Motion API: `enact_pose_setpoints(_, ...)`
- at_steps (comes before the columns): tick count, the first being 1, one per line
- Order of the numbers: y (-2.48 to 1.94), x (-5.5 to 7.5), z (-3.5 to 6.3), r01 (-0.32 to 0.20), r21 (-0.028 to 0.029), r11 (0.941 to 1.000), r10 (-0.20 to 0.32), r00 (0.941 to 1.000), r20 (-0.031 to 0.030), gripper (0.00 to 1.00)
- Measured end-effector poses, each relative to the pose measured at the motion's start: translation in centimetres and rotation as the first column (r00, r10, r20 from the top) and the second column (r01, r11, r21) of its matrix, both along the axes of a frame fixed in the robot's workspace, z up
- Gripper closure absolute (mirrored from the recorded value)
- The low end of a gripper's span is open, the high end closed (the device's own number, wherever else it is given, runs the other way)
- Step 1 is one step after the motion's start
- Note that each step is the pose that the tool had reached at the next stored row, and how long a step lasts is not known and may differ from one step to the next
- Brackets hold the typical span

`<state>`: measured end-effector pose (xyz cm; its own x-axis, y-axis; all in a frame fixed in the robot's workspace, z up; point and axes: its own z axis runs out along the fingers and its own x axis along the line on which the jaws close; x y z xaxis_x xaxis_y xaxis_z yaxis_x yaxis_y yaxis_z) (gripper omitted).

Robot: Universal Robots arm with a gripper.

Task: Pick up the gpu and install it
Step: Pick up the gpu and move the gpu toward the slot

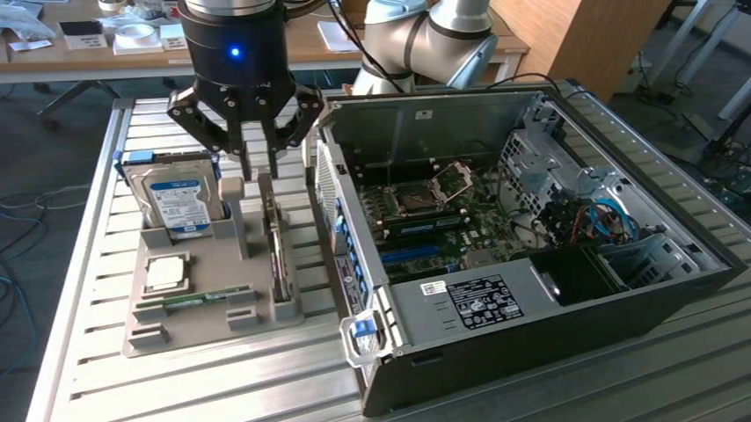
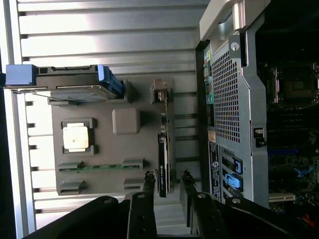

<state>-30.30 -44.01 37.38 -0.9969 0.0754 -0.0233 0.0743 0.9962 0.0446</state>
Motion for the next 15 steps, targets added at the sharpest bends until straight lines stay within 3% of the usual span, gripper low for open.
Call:
enact_pose_setpoints(3, 0.00, 0.0, 0.00, 0.000, 0.0000, 1.0000, 0.000, 1.0000, 0.0000, 0.58)
enact_pose_setpoints(6, 0.00, 0.0, -0.13, 0.000, 0.0002, 1.0000, 0.000, 1.0000, 0.0003, 0.58)
enact_pose_setpoints(15, 0.00, 0.0, -1.75, 0.000, 0.0000, 1.0000, 0.000, 1.0000, 0.0003, 0.58)
